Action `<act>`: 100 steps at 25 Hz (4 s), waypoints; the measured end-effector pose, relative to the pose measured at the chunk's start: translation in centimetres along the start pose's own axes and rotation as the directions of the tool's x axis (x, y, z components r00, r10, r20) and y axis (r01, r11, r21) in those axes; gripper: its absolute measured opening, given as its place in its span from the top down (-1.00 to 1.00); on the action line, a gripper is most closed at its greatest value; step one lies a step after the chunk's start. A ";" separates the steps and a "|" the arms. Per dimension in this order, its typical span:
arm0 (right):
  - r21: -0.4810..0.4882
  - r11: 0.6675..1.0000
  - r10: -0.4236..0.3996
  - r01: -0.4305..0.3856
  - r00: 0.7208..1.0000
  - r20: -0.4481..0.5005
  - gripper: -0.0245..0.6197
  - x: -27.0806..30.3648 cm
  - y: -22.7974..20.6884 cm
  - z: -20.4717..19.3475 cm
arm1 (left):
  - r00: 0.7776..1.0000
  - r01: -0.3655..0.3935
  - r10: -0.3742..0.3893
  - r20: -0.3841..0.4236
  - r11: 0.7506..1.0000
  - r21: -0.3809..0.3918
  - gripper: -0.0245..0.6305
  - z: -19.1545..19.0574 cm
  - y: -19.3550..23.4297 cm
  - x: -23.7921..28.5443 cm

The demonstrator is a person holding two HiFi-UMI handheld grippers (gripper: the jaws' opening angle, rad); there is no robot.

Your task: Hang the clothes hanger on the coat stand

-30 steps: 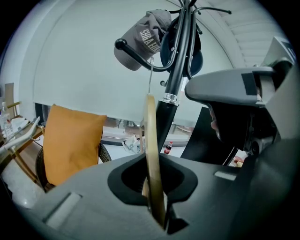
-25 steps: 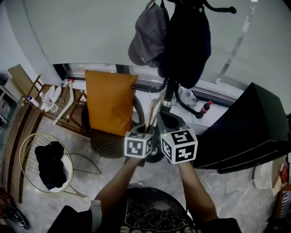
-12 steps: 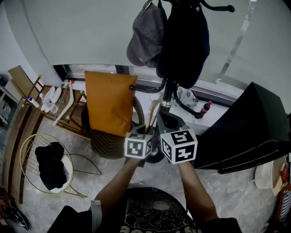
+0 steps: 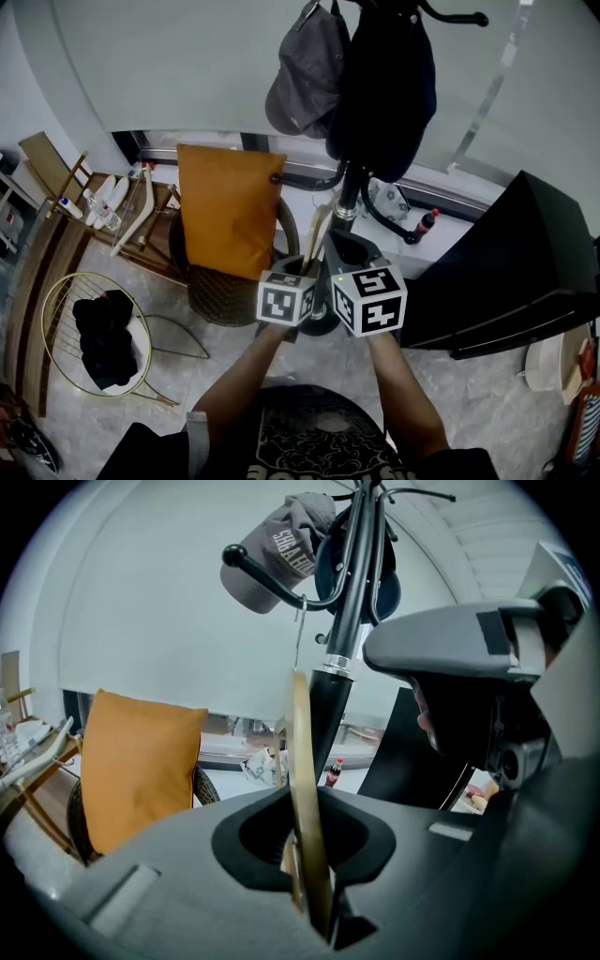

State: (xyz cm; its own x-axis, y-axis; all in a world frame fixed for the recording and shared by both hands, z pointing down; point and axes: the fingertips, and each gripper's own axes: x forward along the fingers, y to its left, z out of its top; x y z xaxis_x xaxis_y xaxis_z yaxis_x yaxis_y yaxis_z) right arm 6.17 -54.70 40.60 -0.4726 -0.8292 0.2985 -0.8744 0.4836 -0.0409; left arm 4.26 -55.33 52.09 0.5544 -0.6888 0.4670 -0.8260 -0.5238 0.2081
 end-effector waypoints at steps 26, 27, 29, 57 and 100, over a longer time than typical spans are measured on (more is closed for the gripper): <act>-0.002 1.000 0.005 -0.005 1.000 -0.012 0.92 -0.6 1.1 -0.3 | 0.998 -0.056 0.058 -0.012 0.995 0.079 0.64 0.2 0.8 -1.2; -0.002 1.000 0.005 -0.005 1.000 -0.014 0.92 -0.7 1.2 -0.4 | 0.998 -0.061 0.062 -0.010 0.995 0.082 0.64 0.3 0.8 -1.4; -0.002 1.000 0.006 -0.006 1.000 -0.016 0.92 -0.7 1.3 -0.5 | 0.998 -0.064 0.064 -0.001 0.994 0.091 0.63 0.4 0.8 -1.6; 0.023 0.998 0.050 -0.050 0.999 0.012 0.92 -4.4 3.1 -0.8 | 0.994 -0.057 0.046 0.098 0.993 0.105 0.57 3.0 -2.7 -6.9; -0.065 0.992 0.110 -0.105 0.991 0.078 0.92 -11.3 6.7 -1.4 | 0.941 -0.147 0.120 0.315 0.987 0.063 0.91 4.7 -8.3 -16.2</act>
State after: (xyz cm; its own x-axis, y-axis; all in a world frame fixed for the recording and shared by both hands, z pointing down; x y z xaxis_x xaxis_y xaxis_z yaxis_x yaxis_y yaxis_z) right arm 5.80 -41.74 38.26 -0.5734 -0.7899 0.2174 -0.8105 0.5856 -0.0098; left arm 2.57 -42.14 38.79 0.4549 -0.8692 0.1939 -0.8904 -0.4475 0.0831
